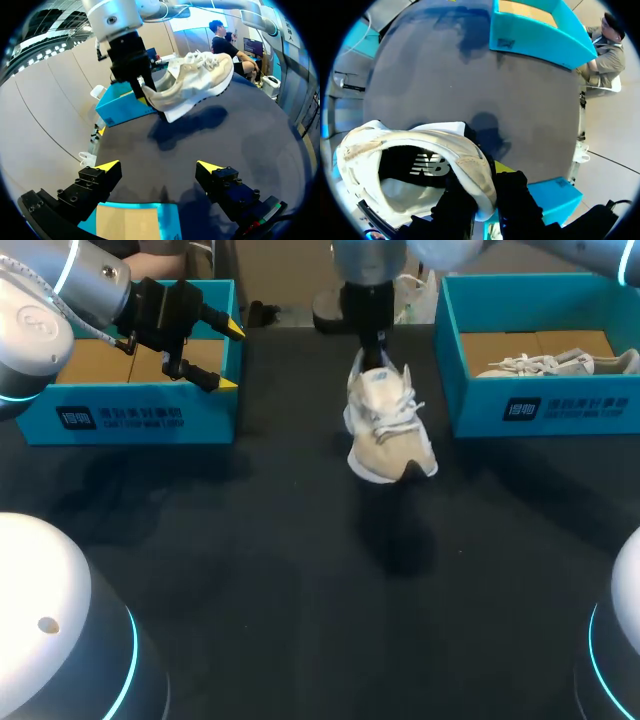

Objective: Take the shoe out of the shoebox, open the shoe tongue, remove and reinsert the insole, then place the shoe into the shoebox

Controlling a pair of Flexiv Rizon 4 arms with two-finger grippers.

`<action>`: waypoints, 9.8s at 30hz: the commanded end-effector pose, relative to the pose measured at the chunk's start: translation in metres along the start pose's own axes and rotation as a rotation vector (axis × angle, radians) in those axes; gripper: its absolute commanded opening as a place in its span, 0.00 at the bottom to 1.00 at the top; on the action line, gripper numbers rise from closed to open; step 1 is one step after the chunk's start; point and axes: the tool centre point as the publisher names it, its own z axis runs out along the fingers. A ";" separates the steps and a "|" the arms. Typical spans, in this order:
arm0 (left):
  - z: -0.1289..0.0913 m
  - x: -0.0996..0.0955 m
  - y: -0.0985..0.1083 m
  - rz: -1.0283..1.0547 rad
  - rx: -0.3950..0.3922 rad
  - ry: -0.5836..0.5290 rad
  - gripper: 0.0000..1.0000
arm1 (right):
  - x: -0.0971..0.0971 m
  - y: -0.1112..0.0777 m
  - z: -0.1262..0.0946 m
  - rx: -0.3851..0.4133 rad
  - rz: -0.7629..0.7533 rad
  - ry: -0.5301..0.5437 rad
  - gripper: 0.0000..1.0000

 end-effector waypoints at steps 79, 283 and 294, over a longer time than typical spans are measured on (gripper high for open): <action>0.000 -0.001 0.000 0.001 -0.002 0.002 1.00 | -0.120 -0.212 -0.122 0.029 -0.050 -0.273 0.00; 0.000 -0.001 0.000 0.001 -0.002 0.002 1.00 | -0.163 -0.461 0.131 0.276 1.766 -0.237 0.00; 0.000 -0.001 0.000 0.001 -0.002 0.002 1.00 | -0.160 -0.460 0.151 0.296 1.766 -0.240 0.00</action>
